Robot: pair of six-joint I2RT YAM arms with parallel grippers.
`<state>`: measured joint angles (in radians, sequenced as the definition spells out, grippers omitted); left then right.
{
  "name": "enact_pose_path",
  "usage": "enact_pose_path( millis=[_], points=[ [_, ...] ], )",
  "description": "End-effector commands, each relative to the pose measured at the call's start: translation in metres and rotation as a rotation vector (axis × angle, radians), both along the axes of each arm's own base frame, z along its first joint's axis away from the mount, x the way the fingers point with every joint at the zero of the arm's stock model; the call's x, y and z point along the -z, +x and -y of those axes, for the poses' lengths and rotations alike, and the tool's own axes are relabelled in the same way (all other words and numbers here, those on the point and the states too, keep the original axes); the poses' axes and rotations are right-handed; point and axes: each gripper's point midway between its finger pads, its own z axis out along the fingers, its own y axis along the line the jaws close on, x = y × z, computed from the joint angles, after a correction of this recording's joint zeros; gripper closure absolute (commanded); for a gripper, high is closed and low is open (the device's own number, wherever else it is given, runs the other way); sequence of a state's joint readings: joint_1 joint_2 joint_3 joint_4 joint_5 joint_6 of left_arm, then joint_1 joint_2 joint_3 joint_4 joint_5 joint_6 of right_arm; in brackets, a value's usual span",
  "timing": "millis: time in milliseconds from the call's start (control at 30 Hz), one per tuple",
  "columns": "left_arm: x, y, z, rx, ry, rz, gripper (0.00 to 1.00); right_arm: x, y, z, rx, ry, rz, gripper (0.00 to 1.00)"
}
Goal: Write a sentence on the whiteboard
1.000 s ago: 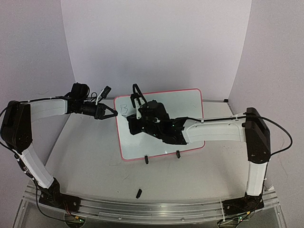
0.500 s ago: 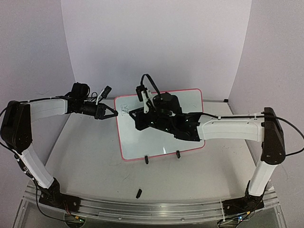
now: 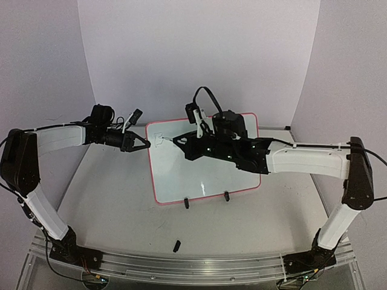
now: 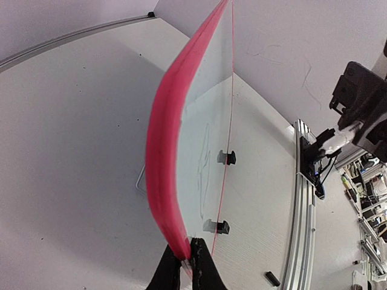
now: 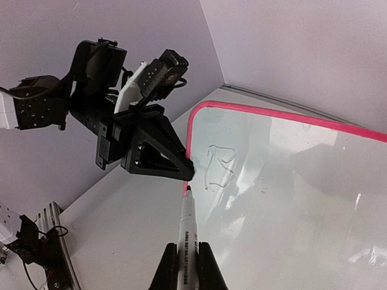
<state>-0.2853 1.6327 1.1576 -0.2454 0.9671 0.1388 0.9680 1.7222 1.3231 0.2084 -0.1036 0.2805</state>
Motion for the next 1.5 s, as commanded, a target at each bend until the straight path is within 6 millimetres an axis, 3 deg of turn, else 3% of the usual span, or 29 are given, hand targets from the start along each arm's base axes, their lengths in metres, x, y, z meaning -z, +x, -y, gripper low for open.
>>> enact_pose_path(
  millis=[0,1067,1467],
  points=[
    [-0.013,0.003,0.002,0.007,0.048,0.134,1.0,0.004,0.008,0.003,-0.033,0.053,-0.037,1.0],
    [-0.01,0.004,0.006,0.016,0.058,0.124,1.0,0.018,0.052,-0.011,0.095,0.004,0.051,1.0],
    [-0.011,0.002,0.007,0.019,0.058,0.126,1.0,0.018,0.057,0.015,0.213,-0.02,0.061,1.0]
  ],
)
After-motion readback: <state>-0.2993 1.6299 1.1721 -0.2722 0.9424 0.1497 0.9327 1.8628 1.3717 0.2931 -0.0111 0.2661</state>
